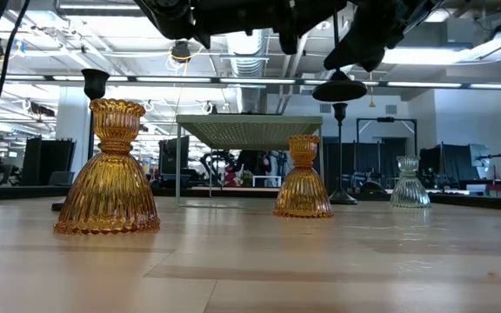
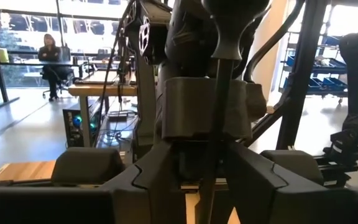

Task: Pick & Place candle stick holders
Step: Put the bottom black candle holder on the shelf

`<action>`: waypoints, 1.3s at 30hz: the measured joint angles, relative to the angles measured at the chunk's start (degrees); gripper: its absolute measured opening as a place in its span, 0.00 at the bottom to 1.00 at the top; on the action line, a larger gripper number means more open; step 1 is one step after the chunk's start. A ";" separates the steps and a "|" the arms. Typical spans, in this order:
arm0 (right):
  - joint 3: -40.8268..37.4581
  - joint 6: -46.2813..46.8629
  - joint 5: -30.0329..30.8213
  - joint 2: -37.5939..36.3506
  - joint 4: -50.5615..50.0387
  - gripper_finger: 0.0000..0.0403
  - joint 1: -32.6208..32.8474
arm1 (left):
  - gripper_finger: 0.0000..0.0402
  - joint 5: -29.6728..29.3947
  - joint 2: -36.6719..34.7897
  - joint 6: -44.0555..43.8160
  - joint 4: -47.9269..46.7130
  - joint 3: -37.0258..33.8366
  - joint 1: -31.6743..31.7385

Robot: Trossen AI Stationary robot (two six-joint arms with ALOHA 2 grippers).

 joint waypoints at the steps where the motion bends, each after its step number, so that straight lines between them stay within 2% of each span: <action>1: 0.00 -0.02 0.03 0.00 0.02 0.01 -0.01 | 0.33 0.07 -0.10 -0.04 -0.15 0.00 0.00; 7: 0.07 0.00 0.03 -0.02 0.15 0.01 -0.01 | 0.25 0.30 -0.65 0.02 -0.59 0.07 0.00; 16: 0.04 0.11 -0.05 0.02 -0.04 0.01 -0.01 | 0.04 0.35 -0.73 0.26 -0.94 0.09 -0.02; 22: -0.01 -0.01 -0.01 0.07 -0.09 0.01 -0.01 | 0.09 0.20 -0.75 -0.04 -1.43 0.09 -0.02; 25: -0.02 0.05 -0.06 0.09 -0.11 0.02 -0.01 | 0.06 0.21 -0.76 0.05 -1.56 0.09 -0.02; 29: -0.02 0.07 -0.58 -0.24 -0.22 0.07 0.01 | 0.04 0.19 -0.84 0.14 -2.29 0.20 -0.02; 35: 1.16 -0.18 -6.04 -2.56 -1.50 0.17 -0.01 | 0.03 0.73 -0.91 -0.42 -4.89 0.22 0.44; 39: 2.24 -0.44 -7.04 -5.40 -5.05 0.21 -0.04 | 0.03 0.71 -0.93 -0.68 -5.08 0.22 0.80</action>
